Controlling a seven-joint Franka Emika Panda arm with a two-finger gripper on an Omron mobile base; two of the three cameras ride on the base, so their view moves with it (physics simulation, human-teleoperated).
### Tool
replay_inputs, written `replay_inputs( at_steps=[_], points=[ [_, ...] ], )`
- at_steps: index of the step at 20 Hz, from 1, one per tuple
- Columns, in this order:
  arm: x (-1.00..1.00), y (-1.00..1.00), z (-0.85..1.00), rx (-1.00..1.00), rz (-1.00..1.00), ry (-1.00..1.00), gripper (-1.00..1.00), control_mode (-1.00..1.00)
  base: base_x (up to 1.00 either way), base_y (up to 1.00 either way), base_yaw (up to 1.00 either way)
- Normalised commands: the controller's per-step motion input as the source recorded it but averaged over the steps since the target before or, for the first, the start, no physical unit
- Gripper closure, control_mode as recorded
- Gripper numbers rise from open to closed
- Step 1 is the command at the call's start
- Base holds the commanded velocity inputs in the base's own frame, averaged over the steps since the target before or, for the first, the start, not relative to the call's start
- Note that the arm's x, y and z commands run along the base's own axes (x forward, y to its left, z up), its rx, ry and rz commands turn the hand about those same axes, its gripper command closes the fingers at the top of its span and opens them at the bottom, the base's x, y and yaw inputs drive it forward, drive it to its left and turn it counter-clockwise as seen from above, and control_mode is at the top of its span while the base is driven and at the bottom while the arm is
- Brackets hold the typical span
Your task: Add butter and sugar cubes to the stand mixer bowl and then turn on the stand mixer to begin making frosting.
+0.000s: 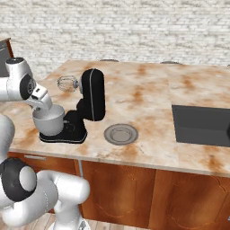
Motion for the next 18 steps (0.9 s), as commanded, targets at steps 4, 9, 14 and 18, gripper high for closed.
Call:
replay_inputs(
  at_steps=[4,9,14,18],
  points=[
    [0.58,0.20,-0.54,-0.12,-0.03,0.05,1.00,-1.00,0.00,0.00,0.00],
    [0.53,0.28,-0.42,-0.05,0.00,0.05,1.00,-1.00,0.00,0.00,0.00],
    [0.61,0.10,-0.44,-0.01,0.00,0.03,1.00,-1.00,0.00,0.00,0.00],
    [0.44,0.10,-0.50,-0.03,0.00,0.06,1.00,-1.00,0.00,0.00,0.00]
  ],
)
